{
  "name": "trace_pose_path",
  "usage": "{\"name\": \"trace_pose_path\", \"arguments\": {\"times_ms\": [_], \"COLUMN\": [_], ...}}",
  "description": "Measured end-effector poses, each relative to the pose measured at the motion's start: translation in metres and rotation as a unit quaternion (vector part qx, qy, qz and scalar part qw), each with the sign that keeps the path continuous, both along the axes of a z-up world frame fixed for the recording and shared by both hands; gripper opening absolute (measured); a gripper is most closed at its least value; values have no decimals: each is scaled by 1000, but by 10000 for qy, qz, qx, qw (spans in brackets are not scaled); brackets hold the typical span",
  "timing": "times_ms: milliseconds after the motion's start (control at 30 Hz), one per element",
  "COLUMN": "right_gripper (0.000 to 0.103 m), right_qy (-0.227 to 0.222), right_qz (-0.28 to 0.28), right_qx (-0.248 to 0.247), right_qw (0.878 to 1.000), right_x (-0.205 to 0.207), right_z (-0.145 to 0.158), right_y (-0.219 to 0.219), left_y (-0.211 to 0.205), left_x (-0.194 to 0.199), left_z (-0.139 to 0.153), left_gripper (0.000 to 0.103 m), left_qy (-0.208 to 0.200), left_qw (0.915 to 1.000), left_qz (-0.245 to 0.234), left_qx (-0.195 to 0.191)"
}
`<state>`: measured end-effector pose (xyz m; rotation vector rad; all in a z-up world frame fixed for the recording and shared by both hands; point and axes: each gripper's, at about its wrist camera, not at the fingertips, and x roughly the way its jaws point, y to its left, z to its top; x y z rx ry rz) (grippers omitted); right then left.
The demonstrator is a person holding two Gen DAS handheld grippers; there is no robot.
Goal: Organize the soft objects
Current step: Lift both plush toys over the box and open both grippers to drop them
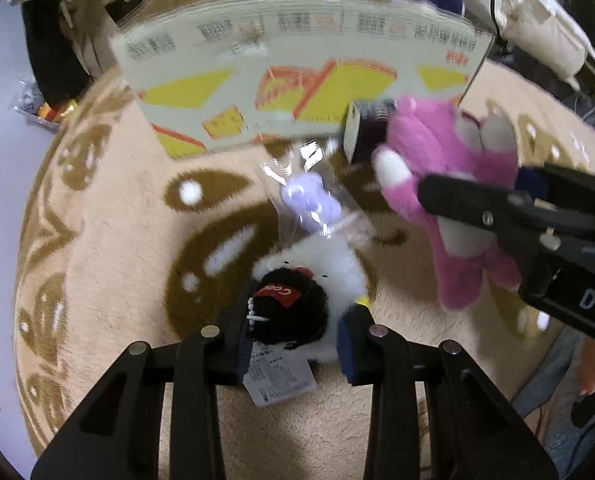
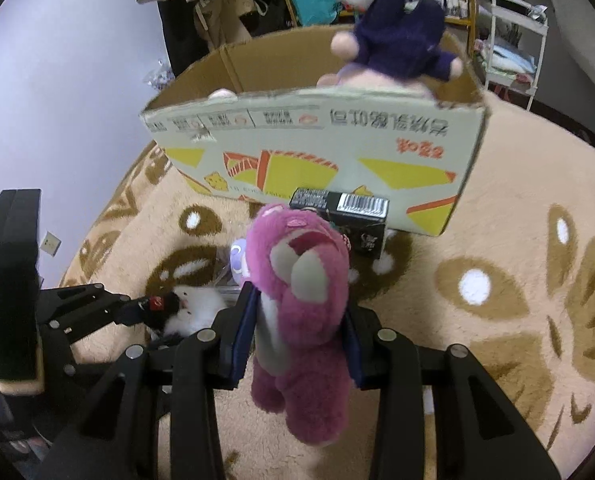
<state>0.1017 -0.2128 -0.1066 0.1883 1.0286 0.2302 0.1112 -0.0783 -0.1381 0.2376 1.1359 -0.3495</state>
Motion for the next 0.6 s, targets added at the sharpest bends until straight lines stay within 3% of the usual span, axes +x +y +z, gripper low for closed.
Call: {"name": "trace_pose_path", "arguments": {"times_ms": [200, 400, 600], "right_gripper": [41, 41, 41], "right_qy": [-394, -962, -1537], "right_qz": [-142, -275, -339], "right_qx": [-2, -4, -126], "right_qw": [9991, 9950, 9875], "right_x": [-15, -29, -41], "right_z": [21, 47, 73], "right_y": [-7, -13, -15], "left_y": [15, 28, 33], "left_x": [-9, -23, -35], "left_z": [37, 69, 94], "left_gripper": [32, 33, 33], "left_qy": [-823, -1709, -2274], "left_qw": [9953, 9816, 9695], "left_qz": [436, 797, 847], "left_qx": [-252, -302, -331]}}
